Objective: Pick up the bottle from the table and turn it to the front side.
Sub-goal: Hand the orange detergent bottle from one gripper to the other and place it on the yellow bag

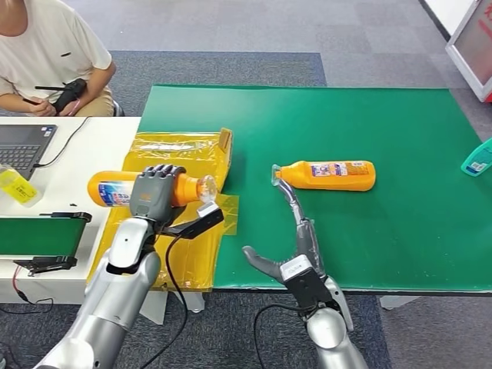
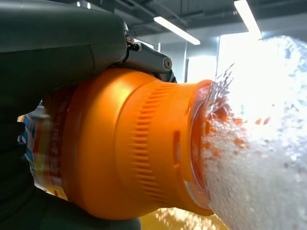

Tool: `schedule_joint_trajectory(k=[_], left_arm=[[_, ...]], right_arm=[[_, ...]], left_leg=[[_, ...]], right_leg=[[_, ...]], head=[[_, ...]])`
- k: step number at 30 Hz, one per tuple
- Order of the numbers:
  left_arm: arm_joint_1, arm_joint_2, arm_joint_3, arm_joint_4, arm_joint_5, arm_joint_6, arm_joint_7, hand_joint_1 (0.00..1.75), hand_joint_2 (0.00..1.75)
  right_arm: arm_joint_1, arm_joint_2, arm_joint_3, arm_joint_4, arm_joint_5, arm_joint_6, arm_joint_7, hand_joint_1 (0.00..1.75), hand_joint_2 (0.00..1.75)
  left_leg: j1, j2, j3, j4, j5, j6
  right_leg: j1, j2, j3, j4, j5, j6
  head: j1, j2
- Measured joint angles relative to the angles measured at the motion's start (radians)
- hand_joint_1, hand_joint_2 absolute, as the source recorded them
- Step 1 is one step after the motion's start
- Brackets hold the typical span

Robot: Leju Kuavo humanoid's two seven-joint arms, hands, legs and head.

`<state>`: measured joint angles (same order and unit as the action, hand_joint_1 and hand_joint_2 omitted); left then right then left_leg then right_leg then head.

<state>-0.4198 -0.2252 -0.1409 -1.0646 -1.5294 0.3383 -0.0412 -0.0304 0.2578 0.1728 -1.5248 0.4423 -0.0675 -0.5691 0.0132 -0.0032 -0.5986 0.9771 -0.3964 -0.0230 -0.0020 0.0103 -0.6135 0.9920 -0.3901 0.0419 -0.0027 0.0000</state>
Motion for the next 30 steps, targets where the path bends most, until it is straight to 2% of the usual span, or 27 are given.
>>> schedule_joint_trajectory(k=[5,8,12,18,23,27,30], left_arm=[[-0.044,-0.042,-0.001,0.092,0.0,-0.034,-0.026,1.75,1.75],[-0.088,-0.063,-0.019,0.156,-0.005,-0.088,-0.014,1.75,1.75],[-0.134,-0.082,-0.036,0.231,-0.006,-0.097,0.0,1.75,1.75],[-0.179,-0.095,-0.077,0.356,-0.006,-0.135,0.024,1.73,1.75],[-0.198,-0.1,-0.126,0.46,-0.006,-0.171,0.061,1.75,1.75],[-0.205,-0.097,-0.135,0.517,-0.005,-0.186,0.064,1.73,1.75],[-0.215,-0.095,-0.136,0.55,-0.005,-0.184,0.062,1.21,1.75]], right_arm=[[-0.003,0.002,0.0,0.0,-0.013,0.017,-0.006,0.0,1.75],[-0.009,0.006,-0.001,0.0,-0.038,0.031,-0.017,0.0,1.75],[-0.015,0.009,-0.003,0.0,-0.053,0.041,-0.023,0.0,1.75],[-0.004,0.01,-0.005,-0.033,-0.07,0.047,-0.038,0.0,1.75],[0.015,0.01,-0.031,-0.064,-0.087,0.058,-0.055,0.0,1.75],[0.02,0.01,-0.057,-0.079,-0.092,0.071,-0.062,0.0,1.75],[0.028,0.01,-0.07,-0.091,-0.091,0.075,-0.062,0.0,1.75]], left_leg=[[0.0,0.0,-0.001,0.0,0.0,0.0],[0.0,0.0,-0.002,0.0,0.0,0.0],[0.0,0.0,-0.001,0.0,0.0,0.0],[0.0,0.0,-0.002,0.0,0.0,0.0],[0.0,0.0,-0.002,0.0,0.0,0.0],[0.0,0.0,-0.002,0.0,0.0,0.0],[0.0,0.0,-0.002,0.0,0.0,0.0]], right_leg=[[0.0,0.0,-0.001,0.0,0.0,0.0],[0.0,0.0,-0.001,0.0,0.0,0.0],[0.0,0.0,-0.001,0.0,0.001,0.0],[0.0,0.0,-0.002,0.0,0.0,0.0],[0.0,0.0,-0.002,0.0,0.0,0.0],[0.0,0.0,-0.002,0.0,0.0,0.0],[0.0,0.0,-0.002,0.0,0.0,0.0]], head=[[0.0,0.0],[0.0,0.0],[0.0,0.0],[0.0,0.0],[0.0,0.0],[0.0,0.0],[0.0,0.0]])
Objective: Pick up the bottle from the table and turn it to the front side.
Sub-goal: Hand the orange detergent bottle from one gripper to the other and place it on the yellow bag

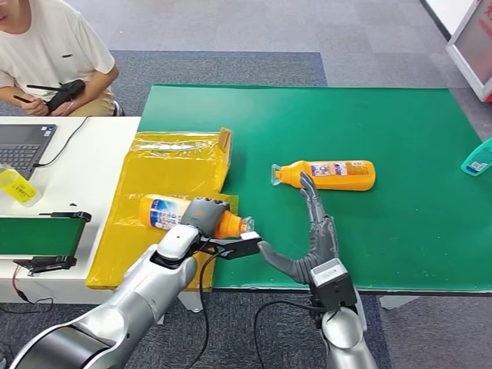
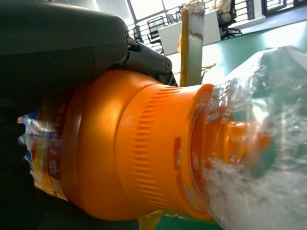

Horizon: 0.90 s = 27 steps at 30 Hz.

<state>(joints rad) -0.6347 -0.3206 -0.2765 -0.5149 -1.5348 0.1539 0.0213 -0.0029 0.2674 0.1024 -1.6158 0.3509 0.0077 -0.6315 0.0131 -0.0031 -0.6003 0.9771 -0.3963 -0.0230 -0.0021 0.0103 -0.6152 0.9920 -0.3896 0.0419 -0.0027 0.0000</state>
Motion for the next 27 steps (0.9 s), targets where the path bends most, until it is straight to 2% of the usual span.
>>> schedule_joint_trajectory(k=[1,2,3,6,7,15,19,27], left_arm=[[-0.002,0.0,0.0,0.008,0.0,0.001,0.0,1.05,1.75],[-0.004,0.001,-0.001,0.013,0.0,0.001,0.0,1.05,1.75],[-0.005,0.001,-0.001,0.016,0.0,0.002,0.0,0.98,1.75],[-0.009,0.001,-0.002,0.025,0.0,0.0,0.0,0.19,1.75],[-0.01,0.001,-0.002,0.027,0.0,0.0,0.001,0.0,1.75],[-0.001,0.001,0.019,0.032,0.008,0.054,-0.012,0.0,1.75],[0.01,0.001,0.021,0.029,0.001,0.05,-0.022,0.0,1.75],[0.068,-0.005,0.049,-0.024,0.062,0.117,-0.103,0.0,1.75]], right_arm=[[0.003,0.0,-0.004,-0.004,0.0,0.001,0.0,0.0,1.75],[0.006,0.0,-0.007,-0.007,0.0,0.002,0.0,0.0,1.75],[0.008,0.0,-0.01,-0.009,0.001,0.002,0.0,0.0,1.75],[0.011,0.0,-0.016,-0.013,0.001,0.003,0.0,0.0,1.75],[0.012,0.0,-0.018,-0.014,0.001,0.003,0.0,0.0,1.75],[0.027,0.0,-0.035,-0.027,0.013,0.003,0.001,0.0,1.75],[0.029,0.0,-0.039,-0.028,0.02,0.002,0.002,0.0,1.75],[0.041,0.0,-0.041,-0.027,0.047,-0.008,0.009,0.0,1.75]], left_leg=[[0.0,0.0,0.0,0.0,0.0,0.0],[0.0,0.0,0.0,0.0,0.0,0.0],[0.0,0.0,0.0,0.0,0.0,0.0],[0.0,0.0,0.0,0.0,0.0,0.0],[0.0,0.0,0.0,0.0,0.0,0.0],[0.0,0.0,0.0,0.0,0.001,0.0],[0.0,0.0,0.0,0.0,0.001,0.0],[0.0,0.0,0.0,0.0,0.001,0.0]], right_leg=[[0.0,0.0,0.0,0.0,0.0,0.0],[0.0,0.0,0.0,0.0,0.0,0.0],[0.0,0.0,0.0,0.0,0.0,0.0],[0.0,0.0,0.0,0.0,0.0,0.0],[0.0,0.0,0.0,0.0,0.0,0.0],[0.0,0.0,0.0,0.0,0.001,0.0],[0.0,0.0,0.0,0.0,0.001,0.0],[0.0,0.0,0.0,0.0,0.001,0.0]], head=[[0.0,0.0],[0.0,0.0],[0.0,0.0],[0.0,0.0],[0.0,0.0],[0.0,0.0],[0.0,0.0],[0.0,0.0]])
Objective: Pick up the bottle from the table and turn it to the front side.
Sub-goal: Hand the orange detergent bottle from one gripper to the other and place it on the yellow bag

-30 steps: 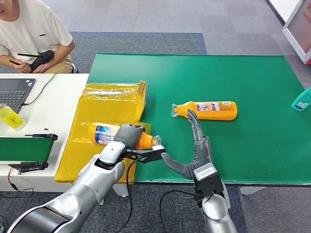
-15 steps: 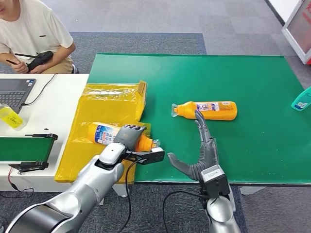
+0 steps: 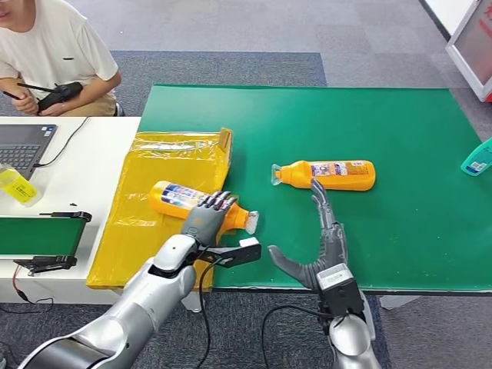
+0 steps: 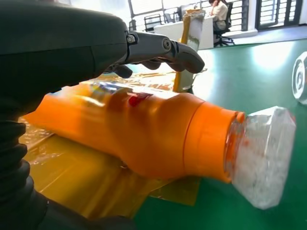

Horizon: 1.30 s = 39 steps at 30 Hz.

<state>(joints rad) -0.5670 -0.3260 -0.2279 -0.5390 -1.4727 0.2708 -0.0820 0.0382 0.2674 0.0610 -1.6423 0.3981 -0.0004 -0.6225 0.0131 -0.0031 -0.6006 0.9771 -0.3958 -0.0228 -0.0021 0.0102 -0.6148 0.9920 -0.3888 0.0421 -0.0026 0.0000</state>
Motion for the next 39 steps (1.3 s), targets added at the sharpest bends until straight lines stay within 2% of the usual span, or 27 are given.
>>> schedule_joint_trajectory(k=[5,8,13,19,24,27,30,33,39], left_arm=[[0.068,0.001,0.017,-0.07,0.058,0.074,-0.064,0.0,1.75],[0.141,-0.009,0.026,-0.194,0.216,0.086,-0.162,0.0,1.75],[0.249,-0.023,0.019,-0.48,0.561,0.026,-0.277,0.0,1.75],[0.387,0.016,-0.043,-0.818,0.868,-0.037,-0.422,0.0,1.75],[0.581,0.058,-0.101,-1.075,1.068,-0.108,-0.546,0.0,1.75],[0.696,0.064,-0.101,-1.192,1.148,-0.15,-0.572,0.0,1.75],[0.752,0.065,-0.088,-1.257,1.155,-0.178,-0.57,0.0,1.75],[0.774,0.058,-0.061,-1.276,1.158,-0.22,-0.552,0.0,1.75],[0.782,0.049,-0.01,-1.256,1.166,-0.289,-0.583,0.0,1.75]], right_arm=[[0.011,0.0,0.024,0.013,0.024,-0.029,0.007,0.0,1.75],[0.034,0.0,0.035,0.016,0.037,-0.054,0.021,0.0,1.75],[0.068,0.0,0.052,0.015,0.065,-0.073,0.057,0.0,1.75],[0.107,0.0,0.077,-0.033,0.095,-0.095,0.087,0.0,1.75],[0.14,-0.004,0.101,-0.076,0.097,-0.096,0.107,0.0,1.75],[0.153,-0.005,0.107,-0.094,0.078,-0.087,0.121,0.0,1.75],[0.156,-0.005,0.112,-0.105,0.072,-0.086,0.127,0.0,1.75],[0.146,-0.005,0.113,-0.106,0.054,-0.083,0.147,0.0,1.75],[0.081,-0.005,0.093,-0.055,-0.11,-0.015,0.17,0.0,1.75]], left_leg=[[0.0,0.0,0.0,0.0,0.0,0.0],[0.0,0.0,0.0,0.0,0.0,0.0],[0.0,0.0,-0.001,0.0,-0.001,0.001],[0.0,0.0,-0.001,0.0,-0.001,0.001],[0.0,0.001,0.0,0.0,-0.004,0.0],[0.0,0.001,0.0,0.0,-0.006,0.001],[0.0,0.0,0.0,0.0,-0.006,0.001],[0.0,0.0,0.0,0.0,-0.006,0.001],[0.0,0.001,0.001,0.0,-0.004,0.0]], right_leg=[[0.0,0.0,0.0,0.0,0.0,0.0],[0.0,0.0,0.0,0.0,-0.001,0.0],[0.0,0.0,-0.001,0.0,-0.001,0.0],[0.0,0.0,-0.001,0.0,-0.003,0.001],[0.0,0.0,0.0,0.0,-0.005,0.0],[0.0,0.0,0.0,0.0,-0.007,0.001],[0.0,0.0,0.0,0.0,-0.007,0.001],[0.0,0.0,0.001,0.0,-0.006,0.001],[0.0,0.0,0.001,0.0,-0.005,0.0]], head=[[0.0,0.0],[0.0,0.0],[0.0,0.0],[0.0,0.0],[0.0,0.0],[0.0,0.0],[0.0,0.0],[0.0,0.0],[0.0,0.0]])
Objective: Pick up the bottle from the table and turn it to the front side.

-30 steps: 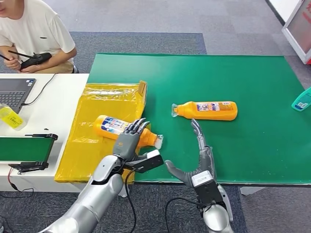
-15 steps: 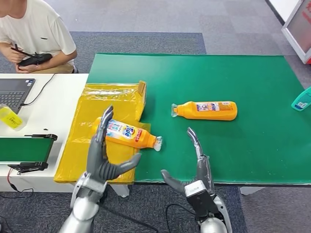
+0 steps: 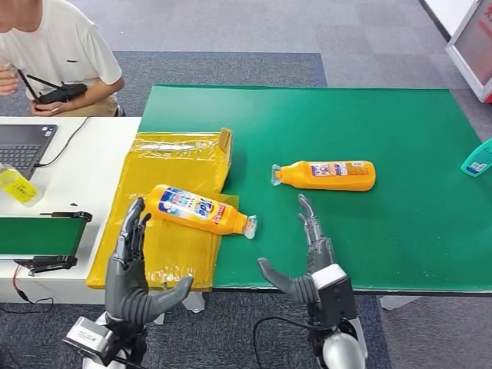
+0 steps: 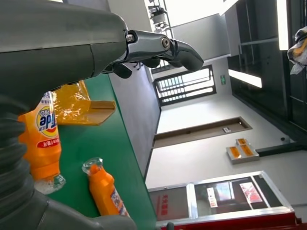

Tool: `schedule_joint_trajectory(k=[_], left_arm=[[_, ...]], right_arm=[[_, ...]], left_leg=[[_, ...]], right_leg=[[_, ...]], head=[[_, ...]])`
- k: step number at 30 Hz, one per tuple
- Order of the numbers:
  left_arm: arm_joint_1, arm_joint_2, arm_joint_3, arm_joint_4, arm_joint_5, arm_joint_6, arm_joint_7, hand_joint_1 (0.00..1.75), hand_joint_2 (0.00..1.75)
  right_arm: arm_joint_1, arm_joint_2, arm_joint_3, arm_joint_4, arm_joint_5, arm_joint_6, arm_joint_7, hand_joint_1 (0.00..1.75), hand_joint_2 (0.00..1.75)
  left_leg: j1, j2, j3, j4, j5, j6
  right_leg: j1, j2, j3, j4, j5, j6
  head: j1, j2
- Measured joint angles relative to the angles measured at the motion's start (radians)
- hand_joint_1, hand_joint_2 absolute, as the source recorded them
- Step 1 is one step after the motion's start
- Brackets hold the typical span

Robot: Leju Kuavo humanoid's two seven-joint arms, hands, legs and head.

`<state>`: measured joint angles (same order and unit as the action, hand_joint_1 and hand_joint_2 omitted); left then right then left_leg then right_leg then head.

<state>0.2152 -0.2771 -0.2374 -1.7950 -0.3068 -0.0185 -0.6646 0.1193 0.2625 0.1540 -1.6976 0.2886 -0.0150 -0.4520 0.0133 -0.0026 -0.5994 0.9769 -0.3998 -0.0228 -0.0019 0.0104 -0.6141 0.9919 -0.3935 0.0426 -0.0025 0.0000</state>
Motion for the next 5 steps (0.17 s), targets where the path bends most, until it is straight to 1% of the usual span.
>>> schedule_joint_trajectory(k=[5], left_arm=[[0.003,-0.003,0.018,0.016,-0.006,-0.021,-0.025,0.0,1.75]], right_arm=[[-0.026,0.0,-0.023,0.038,-0.024,0.023,-0.008,0.0,1.75]], left_leg=[[0.0,0.0,0.0,0.0,0.0,0.0]], right_leg=[[0.0,0.0,0.0,0.0,0.0,0.0]], head=[[0.0,0.0]])
